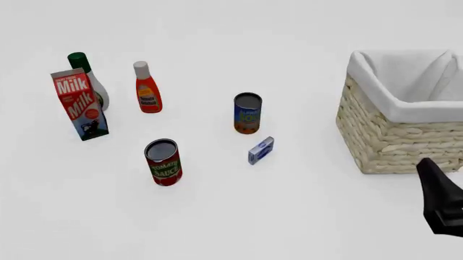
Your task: Pick the salad dressing and place it in the basket.
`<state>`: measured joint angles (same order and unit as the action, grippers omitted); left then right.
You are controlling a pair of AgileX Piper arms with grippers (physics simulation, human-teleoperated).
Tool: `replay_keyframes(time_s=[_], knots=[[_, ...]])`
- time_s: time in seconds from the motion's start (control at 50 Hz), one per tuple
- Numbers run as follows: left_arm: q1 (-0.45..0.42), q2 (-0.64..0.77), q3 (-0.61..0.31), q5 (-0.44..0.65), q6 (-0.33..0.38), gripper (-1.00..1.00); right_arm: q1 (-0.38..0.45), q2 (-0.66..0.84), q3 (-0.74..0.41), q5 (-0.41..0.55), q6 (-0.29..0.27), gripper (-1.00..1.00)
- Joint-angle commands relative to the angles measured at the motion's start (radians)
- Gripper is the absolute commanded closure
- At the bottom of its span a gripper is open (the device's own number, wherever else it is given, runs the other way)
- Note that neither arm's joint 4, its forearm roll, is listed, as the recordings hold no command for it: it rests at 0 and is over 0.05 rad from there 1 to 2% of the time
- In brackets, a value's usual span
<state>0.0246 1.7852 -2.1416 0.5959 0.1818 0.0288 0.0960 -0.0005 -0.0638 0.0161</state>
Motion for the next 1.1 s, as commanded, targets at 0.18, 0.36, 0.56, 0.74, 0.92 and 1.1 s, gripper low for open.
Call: replay_keyframes(time_s=[0.18, 0.36, 0.56, 0.74, 0.92, 1.1], knots=[[0.068, 0.441, -0.571, 0.304, 0.000, -1.00, -0.016, -0.073, 0.000, 0.084, -0.001, -1.00], [0.093, 0.526, -0.684, 0.363, -0.031, -1.00, -0.015, -0.053, 0.000, 0.074, -0.002, -1.00], [0.099, 0.569, -0.675, 0.385, -0.030, -1.00, -0.009, -0.027, 0.000, 0.059, -0.003, -1.00], [0.112, 0.589, -0.672, 0.394, -0.032, -1.00, -0.010, -0.010, 0.000, 0.048, -0.004, -1.00], [0.129, 0.598, -0.665, 0.404, -0.040, -1.00, -0.003, 0.019, 0.000, 0.022, -0.002, -1.00], [0.137, 0.511, -0.428, 0.285, -0.049, -1.00, 0.006, 0.056, 0.000, -0.013, -0.002, -1.00]])
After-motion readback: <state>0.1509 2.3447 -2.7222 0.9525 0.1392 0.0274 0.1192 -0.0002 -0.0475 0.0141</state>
